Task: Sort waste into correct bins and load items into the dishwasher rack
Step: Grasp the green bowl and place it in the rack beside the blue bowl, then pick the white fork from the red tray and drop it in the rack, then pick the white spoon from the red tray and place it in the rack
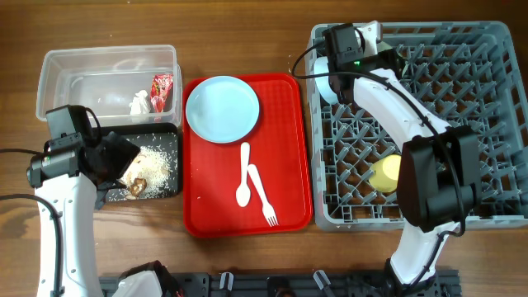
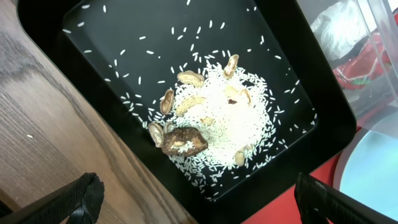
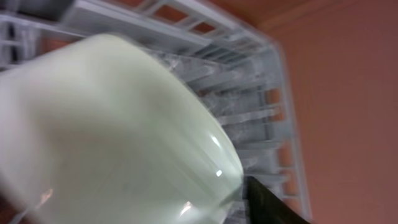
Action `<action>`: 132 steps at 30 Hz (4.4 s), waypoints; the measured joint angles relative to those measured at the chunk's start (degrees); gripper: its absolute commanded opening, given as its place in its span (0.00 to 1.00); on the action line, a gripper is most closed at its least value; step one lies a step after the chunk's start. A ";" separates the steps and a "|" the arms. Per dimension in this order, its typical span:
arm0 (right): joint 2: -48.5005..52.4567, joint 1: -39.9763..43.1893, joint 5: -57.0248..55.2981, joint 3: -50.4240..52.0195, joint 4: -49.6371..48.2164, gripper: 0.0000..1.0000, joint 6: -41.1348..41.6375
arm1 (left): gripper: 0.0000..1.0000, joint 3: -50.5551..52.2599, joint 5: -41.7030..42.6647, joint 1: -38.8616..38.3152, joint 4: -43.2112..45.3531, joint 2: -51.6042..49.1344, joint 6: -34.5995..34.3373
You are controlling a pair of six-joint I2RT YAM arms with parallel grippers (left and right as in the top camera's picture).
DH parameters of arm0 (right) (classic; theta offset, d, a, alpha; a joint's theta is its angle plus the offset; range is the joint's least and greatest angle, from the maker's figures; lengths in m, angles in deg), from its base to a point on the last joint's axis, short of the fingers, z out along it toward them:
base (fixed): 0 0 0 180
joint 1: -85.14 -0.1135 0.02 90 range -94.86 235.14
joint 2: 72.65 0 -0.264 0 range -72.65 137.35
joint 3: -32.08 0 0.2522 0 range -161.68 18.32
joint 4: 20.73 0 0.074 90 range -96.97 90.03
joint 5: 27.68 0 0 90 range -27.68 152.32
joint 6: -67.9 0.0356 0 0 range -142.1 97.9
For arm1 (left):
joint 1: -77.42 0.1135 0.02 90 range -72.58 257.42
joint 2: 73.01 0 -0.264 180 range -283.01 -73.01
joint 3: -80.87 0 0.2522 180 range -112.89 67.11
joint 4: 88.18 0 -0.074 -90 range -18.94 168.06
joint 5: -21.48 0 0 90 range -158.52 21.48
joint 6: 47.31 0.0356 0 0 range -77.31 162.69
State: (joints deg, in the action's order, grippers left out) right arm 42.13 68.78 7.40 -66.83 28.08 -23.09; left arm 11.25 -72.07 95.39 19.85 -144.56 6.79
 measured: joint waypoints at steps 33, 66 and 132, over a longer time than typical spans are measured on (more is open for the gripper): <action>-3.23 -33.11 59.63 13.49 19.08 0.66 16.26 | 1.00 0.00 0.72 0.00 -0.04 0.00 0.00; -34.51 -11.74 53.33 15.23 20.96 0.04 18.36 | 1.00 0.00 2.60 0.00 0.02 0.00 0.04; -3.32 -40.35 59.23 11.19 8.20 0.04 52.02 | 1.00 0.00 2.62 0.00 -0.11 0.00 0.04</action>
State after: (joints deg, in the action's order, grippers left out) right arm 38.81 28.44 66.64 -55.64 36.28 28.93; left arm 11.25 -69.45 95.39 19.74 -144.56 6.83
